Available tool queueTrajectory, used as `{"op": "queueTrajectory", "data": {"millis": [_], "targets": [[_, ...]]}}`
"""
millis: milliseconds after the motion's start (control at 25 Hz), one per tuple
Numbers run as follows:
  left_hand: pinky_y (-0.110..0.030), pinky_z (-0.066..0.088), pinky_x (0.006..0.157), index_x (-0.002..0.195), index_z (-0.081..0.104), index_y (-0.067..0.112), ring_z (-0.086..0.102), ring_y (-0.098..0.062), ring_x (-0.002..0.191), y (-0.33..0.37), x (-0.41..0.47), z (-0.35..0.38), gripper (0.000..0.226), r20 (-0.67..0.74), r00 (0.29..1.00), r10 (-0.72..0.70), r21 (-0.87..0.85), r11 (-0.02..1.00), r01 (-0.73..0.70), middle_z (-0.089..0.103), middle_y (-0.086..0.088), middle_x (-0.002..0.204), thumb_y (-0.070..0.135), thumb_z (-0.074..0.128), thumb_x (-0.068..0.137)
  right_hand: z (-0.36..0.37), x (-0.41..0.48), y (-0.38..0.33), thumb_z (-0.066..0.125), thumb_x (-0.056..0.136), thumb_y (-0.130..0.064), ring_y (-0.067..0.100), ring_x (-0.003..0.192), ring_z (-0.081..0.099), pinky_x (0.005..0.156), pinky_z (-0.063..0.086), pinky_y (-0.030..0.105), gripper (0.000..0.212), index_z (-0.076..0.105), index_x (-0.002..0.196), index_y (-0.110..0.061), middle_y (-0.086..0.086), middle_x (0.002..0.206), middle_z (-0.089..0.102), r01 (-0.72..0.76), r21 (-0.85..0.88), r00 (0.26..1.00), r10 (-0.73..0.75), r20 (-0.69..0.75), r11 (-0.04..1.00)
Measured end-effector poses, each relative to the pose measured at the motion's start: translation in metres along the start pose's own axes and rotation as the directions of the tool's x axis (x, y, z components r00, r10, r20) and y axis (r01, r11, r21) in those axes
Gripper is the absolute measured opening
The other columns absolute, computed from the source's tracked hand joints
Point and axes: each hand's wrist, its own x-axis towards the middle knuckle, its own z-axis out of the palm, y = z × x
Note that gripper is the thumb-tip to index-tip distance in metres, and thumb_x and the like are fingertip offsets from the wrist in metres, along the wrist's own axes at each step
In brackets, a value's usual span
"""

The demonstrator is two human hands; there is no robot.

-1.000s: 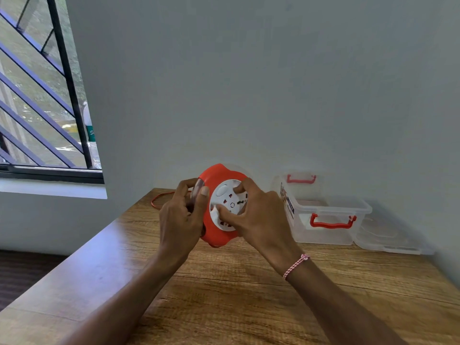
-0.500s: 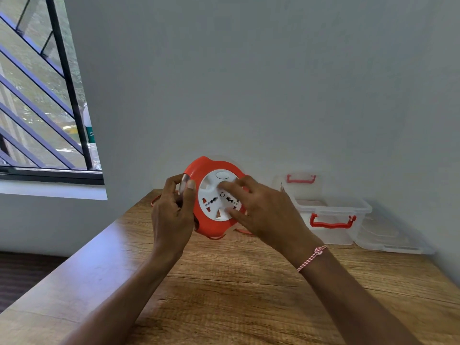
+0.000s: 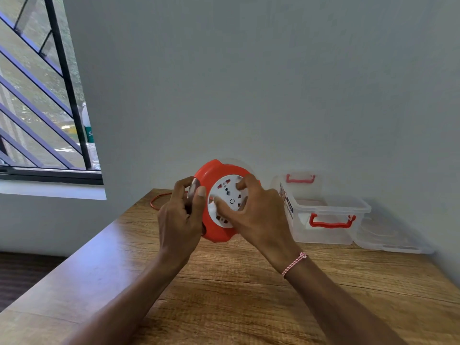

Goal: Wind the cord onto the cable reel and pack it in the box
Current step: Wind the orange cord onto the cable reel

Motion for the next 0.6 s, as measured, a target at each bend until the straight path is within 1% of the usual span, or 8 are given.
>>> {"op": "queueTrajectory", "data": {"millis": [40, 120, 200, 240, 360, 400, 480, 600], "targets": [[-0.029, 0.064, 0.055, 0.121, 0.047, 0.047, 0.073, 0.004, 0.077, 0.001, -0.001, 0.002, 0.03, -0.006, 1.0, 0.002, 0.004, 1.0, -0.002, 0.069, 0.037, 0.087, 0.068, 0.038, 0.102, 0.003, -0.001, -0.004, 0.072, 0.081, -0.065, 0.013, 0.066, 0.074, 0.046, 0.054, 0.018, 0.061, 0.06, 0.12, -0.019, -0.006, 0.088, 0.075, -0.213, 0.196, 0.977, 0.206, 0.055, 0.957], [-0.037, 0.063, 0.053, 0.121, 0.048, 0.043, 0.072, 0.001, 0.076, 0.001, -0.004, 0.005, 0.032, -0.038, 0.999, 0.024, 0.027, 0.999, -0.023, 0.066, 0.026, 0.072, 0.067, 0.039, 0.103, 0.006, -0.001, -0.008, 0.076, 0.086, -0.054, 0.017, 0.055, 0.075, 0.037, 0.048, 0.022, 0.052, 0.059, 0.112, -0.013, 0.004, 0.074, 0.079, -0.563, 0.577, 0.819, 0.492, 0.295, 0.592], [-0.043, 0.062, 0.053, 0.121, 0.049, 0.042, 0.071, -0.005, 0.072, -0.001, -0.004, 0.006, 0.03, -0.058, 0.998, 0.025, 0.059, 0.998, -0.021, 0.061, 0.024, 0.069, 0.064, 0.04, 0.103, 0.003, -0.001, -0.009, 0.077, 0.089, -0.045, 0.02, 0.055, 0.075, 0.038, 0.048, 0.022, 0.043, 0.063, 0.108, -0.009, 0.013, 0.072, 0.079, -0.669, 0.673, 0.717, 0.51, 0.475, 0.315], [-0.044, 0.063, 0.053, 0.119, 0.048, 0.044, 0.071, -0.005, 0.068, -0.003, -0.004, 0.006, 0.028, -0.067, 0.998, 0.003, 0.063, 0.998, 0.001, 0.062, 0.022, 0.068, 0.064, 0.04, 0.103, 0.001, -0.001, -0.009, 0.076, 0.09, -0.044, 0.02, 0.055, 0.075, 0.039, 0.05, 0.024, 0.043, 0.063, 0.111, -0.01, 0.013, 0.073, 0.079, -0.664, 0.669, 0.73, 0.482, 0.484, 0.334], [-0.031, 0.064, 0.052, 0.112, 0.045, 0.053, 0.072, 0.003, 0.07, -0.007, 0.003, 0.002, 0.021, -0.083, 0.993, -0.089, 0.015, 0.996, 0.09, 0.069, 0.036, 0.083, 0.069, 0.038, 0.101, -0.002, 0.003, 0.004, 0.073, 0.089, -0.053, 0.016, 0.063, 0.075, 0.057, 0.063, 0.03, 0.047, 0.059, 0.119, -0.019, 0.001, 0.089, 0.08, -0.212, 0.214, 0.973, 0.186, 0.135, 0.953], [-0.028, 0.063, 0.052, 0.111, 0.044, 0.054, 0.072, 0.006, 0.071, -0.008, 0.006, 0.0, 0.018, -0.081, 0.991, -0.11, -0.002, 0.994, 0.111, 0.068, 0.041, 0.086, 0.068, 0.038, 0.101, -0.003, 0.003, 0.011, 0.072, 0.09, -0.053, 0.017, 0.071, 0.076, 0.063, 0.063, 0.03, 0.048, 0.059, 0.123, -0.022, 0.0, 0.101, 0.079, 0.066, -0.053, 0.997, -0.064, 0.032, 0.996], [-0.027, 0.064, 0.053, 0.112, 0.045, 0.053, 0.072, 0.007, 0.07, -0.012, 0.008, -0.002, 0.008, -0.06, 0.989, -0.135, -0.025, 0.991, 0.133, 0.067, 0.041, 0.086, 0.058, 0.043, 0.106, -0.006, 0.006, 0.019, 0.07, 0.092, -0.051, 0.024, 0.086, 0.077, 0.067, 0.064, 0.035, 0.055, 0.054, 0.138, -0.024, 0.005, 0.122, 0.073, 0.41, -0.312, 0.911, -0.404, 0.086, 0.857], [-0.035, 0.066, 0.055, 0.118, 0.048, 0.042, 0.072, 0.004, 0.069, -0.014, 0.01, -0.002, 0.016, -0.021, 0.986, -0.162, -0.024, 0.987, 0.162, 0.07, 0.032, 0.079, 0.052, 0.044, 0.107, -0.004, 0.008, 0.023, 0.068, 0.094, -0.051, 0.031, 0.096, 0.077, 0.066, 0.064, 0.041, 0.062, 0.05, 0.149, -0.028, 0.01, 0.125, 0.072, 0.523, -0.416, 0.848, -0.502, 0.17, 0.744]]}}
